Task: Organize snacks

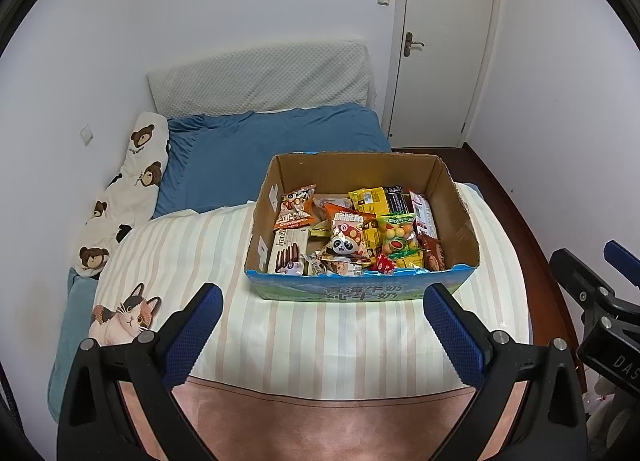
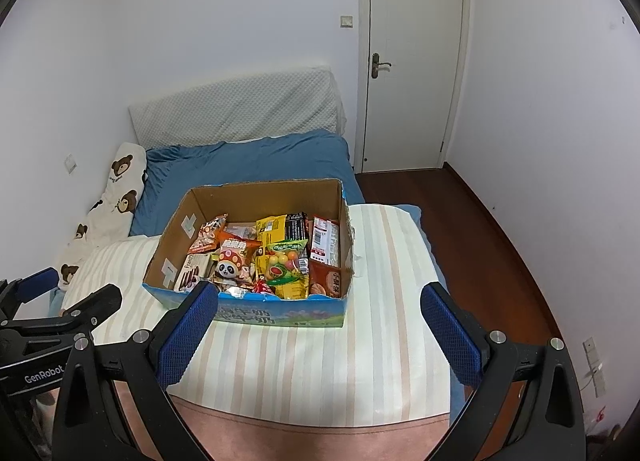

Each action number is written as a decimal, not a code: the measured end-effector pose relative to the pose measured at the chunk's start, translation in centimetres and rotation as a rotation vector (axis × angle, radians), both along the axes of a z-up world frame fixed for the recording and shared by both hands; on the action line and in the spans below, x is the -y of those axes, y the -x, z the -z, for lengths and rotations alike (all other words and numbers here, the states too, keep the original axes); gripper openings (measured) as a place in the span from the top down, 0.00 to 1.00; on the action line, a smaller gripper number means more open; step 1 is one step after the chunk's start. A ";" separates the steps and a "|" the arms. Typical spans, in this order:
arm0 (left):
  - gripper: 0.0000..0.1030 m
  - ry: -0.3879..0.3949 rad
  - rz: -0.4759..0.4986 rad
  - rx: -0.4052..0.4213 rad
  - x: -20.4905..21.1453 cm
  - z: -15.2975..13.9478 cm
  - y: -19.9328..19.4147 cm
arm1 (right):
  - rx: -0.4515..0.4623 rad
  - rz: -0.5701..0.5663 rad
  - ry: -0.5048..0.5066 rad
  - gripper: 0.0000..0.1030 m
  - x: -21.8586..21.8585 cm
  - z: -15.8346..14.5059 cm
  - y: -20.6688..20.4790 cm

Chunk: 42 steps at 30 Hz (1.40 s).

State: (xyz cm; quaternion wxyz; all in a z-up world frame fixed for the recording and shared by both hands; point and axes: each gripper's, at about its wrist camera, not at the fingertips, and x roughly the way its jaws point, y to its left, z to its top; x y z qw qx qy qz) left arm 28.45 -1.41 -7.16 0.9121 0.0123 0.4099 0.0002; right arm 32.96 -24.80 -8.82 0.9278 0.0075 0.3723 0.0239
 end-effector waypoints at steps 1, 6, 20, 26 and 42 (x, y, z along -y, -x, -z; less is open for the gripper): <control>0.00 0.000 0.000 0.001 0.0 0.0 0.0 | 0.000 0.000 0.000 0.00 0.0 0.0 0.0; 0.00 -0.003 0.003 0.008 0.0 -0.3 0.2 | 0.001 0.001 -0.005 0.00 0.0 -0.1 0.1; 0.00 -0.010 0.016 0.018 0.1 -0.5 0.4 | 0.000 0.000 -0.007 0.00 0.1 0.0 0.0; 0.00 0.002 0.014 0.025 0.2 -0.7 0.5 | 0.000 -0.001 -0.008 0.00 0.1 0.0 0.0; 0.00 -0.003 0.001 0.031 0.1 -0.6 0.5 | 0.007 -0.001 -0.016 0.00 0.4 -0.1 0.5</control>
